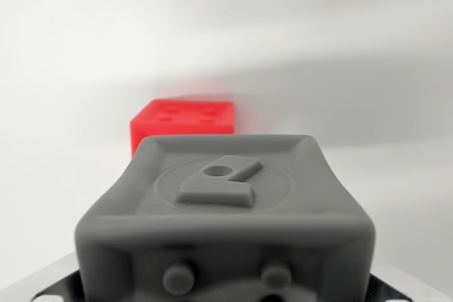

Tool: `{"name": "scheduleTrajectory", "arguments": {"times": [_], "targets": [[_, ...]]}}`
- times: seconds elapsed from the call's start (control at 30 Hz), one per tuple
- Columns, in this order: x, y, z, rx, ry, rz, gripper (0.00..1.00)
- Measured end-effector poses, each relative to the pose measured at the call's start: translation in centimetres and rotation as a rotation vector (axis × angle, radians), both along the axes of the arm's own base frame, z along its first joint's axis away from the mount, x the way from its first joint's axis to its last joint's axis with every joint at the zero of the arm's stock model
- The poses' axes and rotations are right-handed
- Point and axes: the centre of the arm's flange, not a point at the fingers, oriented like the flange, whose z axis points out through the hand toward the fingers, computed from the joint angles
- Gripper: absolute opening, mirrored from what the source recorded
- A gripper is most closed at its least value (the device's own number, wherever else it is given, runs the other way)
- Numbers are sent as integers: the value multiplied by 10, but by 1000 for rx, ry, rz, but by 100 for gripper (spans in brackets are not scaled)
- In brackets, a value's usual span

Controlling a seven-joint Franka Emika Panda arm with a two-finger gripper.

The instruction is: Destack cube

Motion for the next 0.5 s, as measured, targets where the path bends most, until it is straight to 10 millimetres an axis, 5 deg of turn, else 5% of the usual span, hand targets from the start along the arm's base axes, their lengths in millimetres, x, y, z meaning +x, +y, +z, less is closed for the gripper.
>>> {"name": "scheduleTrajectory", "arguments": {"times": [0.5], "targets": [[11, -27, 3, 1, 1, -18, 0]]}}
